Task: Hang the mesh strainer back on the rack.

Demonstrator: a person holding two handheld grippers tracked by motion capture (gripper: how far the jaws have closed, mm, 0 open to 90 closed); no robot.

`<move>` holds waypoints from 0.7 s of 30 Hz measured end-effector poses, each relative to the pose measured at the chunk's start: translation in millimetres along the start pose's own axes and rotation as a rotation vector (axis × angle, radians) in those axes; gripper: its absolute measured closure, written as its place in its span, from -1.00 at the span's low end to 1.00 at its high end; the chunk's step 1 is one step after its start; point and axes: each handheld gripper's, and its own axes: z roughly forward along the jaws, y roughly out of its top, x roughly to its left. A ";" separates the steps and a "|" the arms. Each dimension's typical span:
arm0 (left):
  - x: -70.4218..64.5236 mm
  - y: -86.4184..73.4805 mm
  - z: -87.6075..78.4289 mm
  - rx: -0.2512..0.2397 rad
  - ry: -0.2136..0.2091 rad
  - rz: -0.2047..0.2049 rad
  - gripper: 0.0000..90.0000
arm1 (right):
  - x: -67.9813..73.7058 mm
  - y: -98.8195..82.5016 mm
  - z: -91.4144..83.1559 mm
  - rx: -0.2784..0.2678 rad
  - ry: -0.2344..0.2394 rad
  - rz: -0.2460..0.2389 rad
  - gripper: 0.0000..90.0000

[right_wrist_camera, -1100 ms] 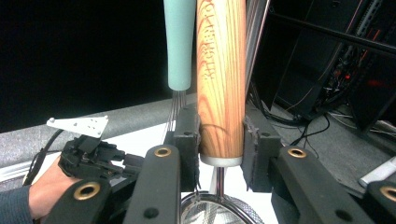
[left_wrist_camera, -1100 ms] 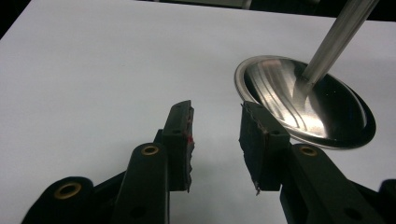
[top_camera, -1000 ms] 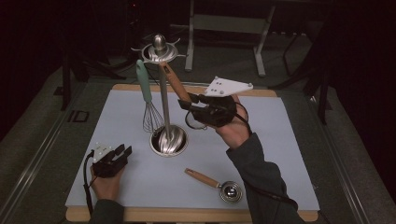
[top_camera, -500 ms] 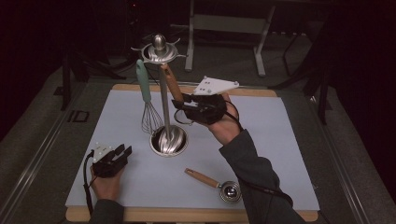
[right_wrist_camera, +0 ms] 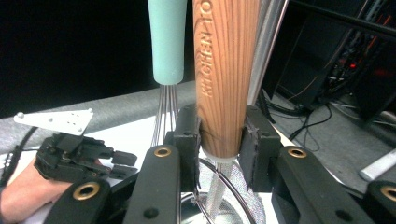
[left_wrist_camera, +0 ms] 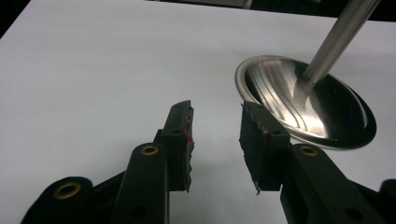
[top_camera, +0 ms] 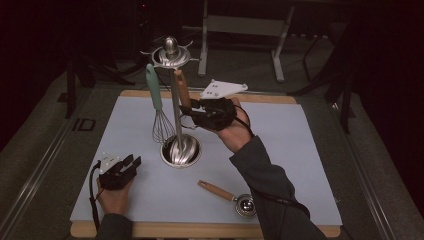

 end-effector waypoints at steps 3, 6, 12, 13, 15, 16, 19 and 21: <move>0.0 0.0 0.0 0.000 0.000 -0.002 0.43 | -0.3 0.0 2.5 0.001 0.006 0.004 0.57; 0.1 0.0 0.0 0.001 -0.001 -0.002 0.43 | 0.9 0.8 3.2 0.014 0.005 0.003 0.48; 0.0 0.0 0.0 0.000 0.000 0.000 0.43 | 4.5 -1.6 -0.3 0.030 -0.018 -0.045 0.33; 0.0 0.0 0.0 0.000 0.000 -0.001 0.43 | 4.5 -2.0 -1.1 0.032 -0.020 -0.046 0.32; 0.0 0.0 0.1 0.000 0.000 -0.001 0.43 | 4.2 -2.9 -3.6 0.034 -0.022 -0.051 0.31; 0.0 0.0 0.0 0.000 0.000 0.000 0.43 | 3.9 -3.4 -5.1 0.034 -0.023 -0.055 0.30; -0.1 0.0 0.1 0.000 0.000 0.000 0.43 | 3.3 -5.6 -11.4 0.035 -0.029 -0.062 0.27; -0.1 0.0 0.1 0.001 0.001 0.000 0.43 | 2.4 -7.1 -15.9 0.033 -0.030 -0.061 0.27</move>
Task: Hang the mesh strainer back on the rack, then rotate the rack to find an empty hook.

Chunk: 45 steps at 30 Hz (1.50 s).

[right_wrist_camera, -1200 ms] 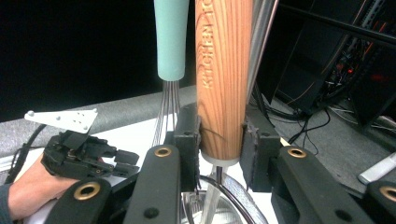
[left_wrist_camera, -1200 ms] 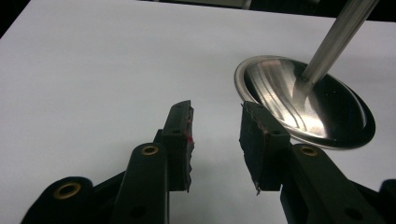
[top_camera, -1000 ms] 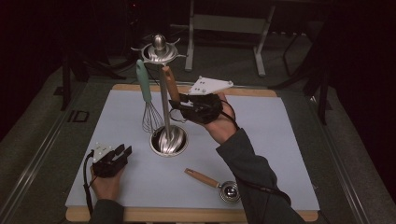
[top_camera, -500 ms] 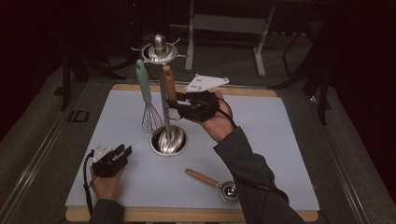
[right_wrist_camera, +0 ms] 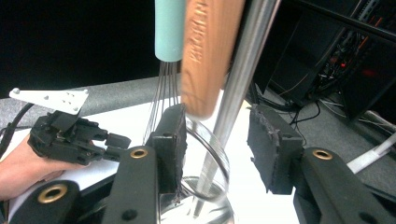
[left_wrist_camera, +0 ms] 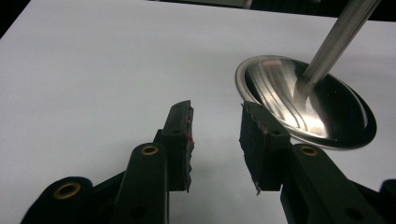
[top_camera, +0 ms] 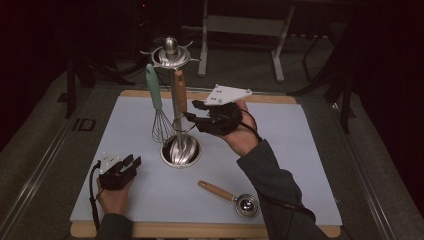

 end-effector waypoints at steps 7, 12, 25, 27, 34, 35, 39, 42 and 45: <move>0.0 0.0 0.1 0.000 0.000 -0.003 0.43 | -6.4 -9.7 -9.2 0.040 -0.008 -0.005 0.24; 0.0 0.0 0.2 0.001 0.001 -0.002 0.43 | -10.7 -23.0 -10.6 0.077 -0.020 -0.012 0.24; 0.0 0.0 0.1 0.001 0.001 -0.001 0.43 | -20.6 -51.6 -13.4 0.164 -0.047 -0.008 0.23; 0.0 0.0 0.1 0.001 0.001 -0.002 0.43 | -21.7 -55.7 -14.6 0.174 -0.051 -0.007 0.22; -0.3 0.0 -0.2 -0.001 0.003 0.001 0.43 | -24.9 -74.1 -19.1 0.215 -0.063 0.004 0.21; -0.3 0.0 -0.2 -0.001 0.003 0.002 0.43 | -25.9 -78.3 -19.8 0.219 -0.063 0.007 0.21; -0.7 -0.3 -0.9 -0.006 0.004 0.005 0.53 | -29.8 -94.9 -21.9 0.244 -0.065 0.045 0.20; -1.0 -0.3 -0.9 -0.007 0.010 0.006 0.62 | -33.4 -106.6 -23.9 0.252 -0.068 0.069 0.20; -1.8 -0.3 -0.8 -0.010 0.010 0.011 0.70 | -36.1 -121.7 -27.8 0.260 -0.067 0.097 0.19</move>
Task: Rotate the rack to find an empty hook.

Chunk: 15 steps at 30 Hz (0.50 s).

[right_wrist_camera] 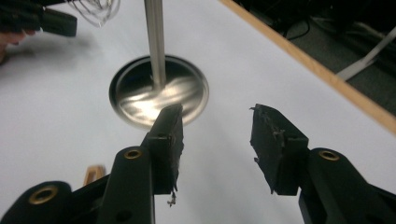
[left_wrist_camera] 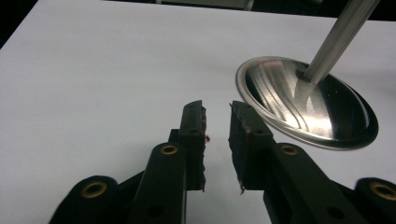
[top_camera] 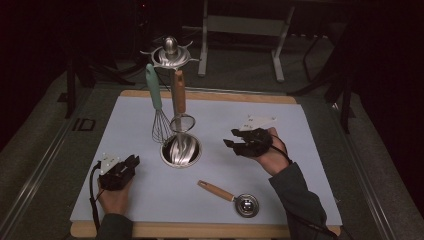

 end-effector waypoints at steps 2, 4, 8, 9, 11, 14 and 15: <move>0.1 0.0 -0.2 0.002 0.000 0.003 0.72 | -2.7 -9.8 -0.1 0.006 -0.002 0.019 0.19; -0.3 0.0 -0.3 0.000 0.002 0.004 0.72 | -4.6 -18.4 -0.3 0.007 -0.001 0.043 0.18; -0.9 0.0 -0.5 0.002 0.005 0.014 0.80 | -4.1 -39.5 1.5 0.007 0.006 0.083 0.17; -0.9 0.0 -0.4 0.002 0.004 0.013 0.82 | -3.2 -44.8 2.2 0.014 0.002 0.088 0.17; -1.2 0.0 -0.6 0.001 0.003 0.016 0.89 | -3.0 -54.2 2.6 0.028 -0.008 0.093 0.17; -1.9 0.0 -0.9 0.003 0.008 0.021 1.00 | -3.6 -65.9 0.8 0.037 -0.022 0.106 0.17; -2.1 0.0 -0.9 0.002 0.008 0.020 1.00 | -3.7 -69.2 -0.2 0.037 -0.025 0.113 0.16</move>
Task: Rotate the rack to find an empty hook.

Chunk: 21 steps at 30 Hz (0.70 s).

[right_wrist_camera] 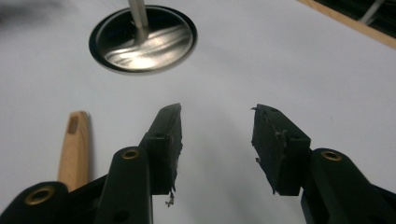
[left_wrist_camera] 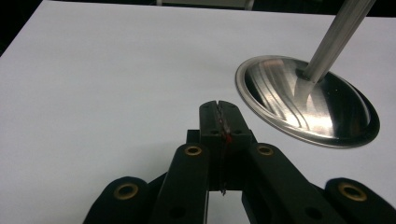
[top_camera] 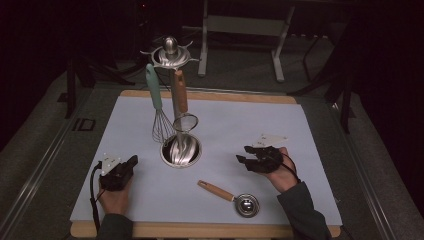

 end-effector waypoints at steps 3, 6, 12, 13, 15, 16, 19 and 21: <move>0.0 0.0 -0.4 0.001 0.002 0.002 1.00 | -3.1 -9.7 -1.1 -0.002 -0.002 0.029 0.16; 0.0 0.0 -0.9 -0.001 0.005 0.001 1.00 | -6.4 -19.1 0.1 -0.013 0.003 0.061 0.15; -3.1 1.5 -4.0 -0.025 0.001 -0.028 1.00 | -11.4 -29.2 3.2 -0.009 0.017 0.101 0.15; -4.1 2.0 -4.5 -0.035 -0.008 -0.038 1.00 | -12.2 -30.2 3.2 -0.015 0.023 0.113 0.15; -6.0 3.7 -6.3 -0.053 -0.029 -0.061 1.00 | -13.8 -32.8 4.1 -0.013 0.022 0.126 0.15; -7.3 4.8 -7.4 -0.063 -0.036 -0.069 1.00 | -14.5 -34.3 4.7 -0.010 0.024 0.129 0.15; -11.8 10.0 -10.7 -0.095 -0.045 -0.088 1.00 | -16.9 -38.6 5.9 -0.004 0.024 0.143 0.15; -13.7 15.2 -12.9 -0.118 -0.055 -0.099 1.00 | -18.2 -41.1 6.7 0.005 0.025 0.153 0.15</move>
